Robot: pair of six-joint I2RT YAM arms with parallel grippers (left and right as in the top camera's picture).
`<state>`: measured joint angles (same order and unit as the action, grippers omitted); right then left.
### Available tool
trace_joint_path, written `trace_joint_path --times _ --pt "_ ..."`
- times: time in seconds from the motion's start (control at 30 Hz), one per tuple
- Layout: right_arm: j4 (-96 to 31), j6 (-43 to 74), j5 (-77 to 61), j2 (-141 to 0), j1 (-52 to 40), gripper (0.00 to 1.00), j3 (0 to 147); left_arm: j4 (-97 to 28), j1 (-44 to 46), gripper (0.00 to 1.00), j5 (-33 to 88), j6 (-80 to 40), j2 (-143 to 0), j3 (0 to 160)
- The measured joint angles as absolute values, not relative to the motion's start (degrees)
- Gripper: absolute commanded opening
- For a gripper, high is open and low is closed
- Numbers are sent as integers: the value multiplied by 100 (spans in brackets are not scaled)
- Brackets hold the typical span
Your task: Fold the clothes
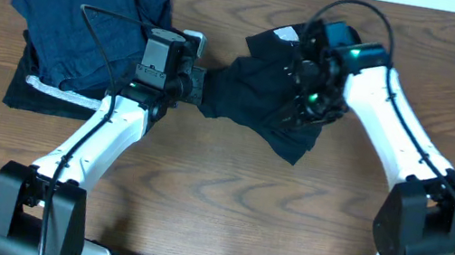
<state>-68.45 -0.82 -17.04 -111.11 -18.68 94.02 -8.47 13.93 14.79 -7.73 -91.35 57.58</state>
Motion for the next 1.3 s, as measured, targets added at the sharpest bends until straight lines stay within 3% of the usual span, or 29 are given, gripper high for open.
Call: trace_joint_path --times 0.23,0.7,1.1,1.17,1.3 --pt "-6152 104 -1817 -11111 -1752 39 8912 -882 1393 6 1459 -775 -9135 5758" --pt "-4764 508 -2287 -11113 -1754 39 7852 -882 1393 6 1459 -775 -9135 5758" --pt "-3972 764 -2333 -11113 -1754 30 7588 -882 1393 6 1461 -775 -9135 5758" --pt "-3857 764 -2338 -11113 -1754 24 7590 -882 1393 6 1459 -773 -9135 5758" --pt "-3804 788 -2342 -11113 -1754 2 7590 -884 1393 7 1461 -775 -9135 5758"
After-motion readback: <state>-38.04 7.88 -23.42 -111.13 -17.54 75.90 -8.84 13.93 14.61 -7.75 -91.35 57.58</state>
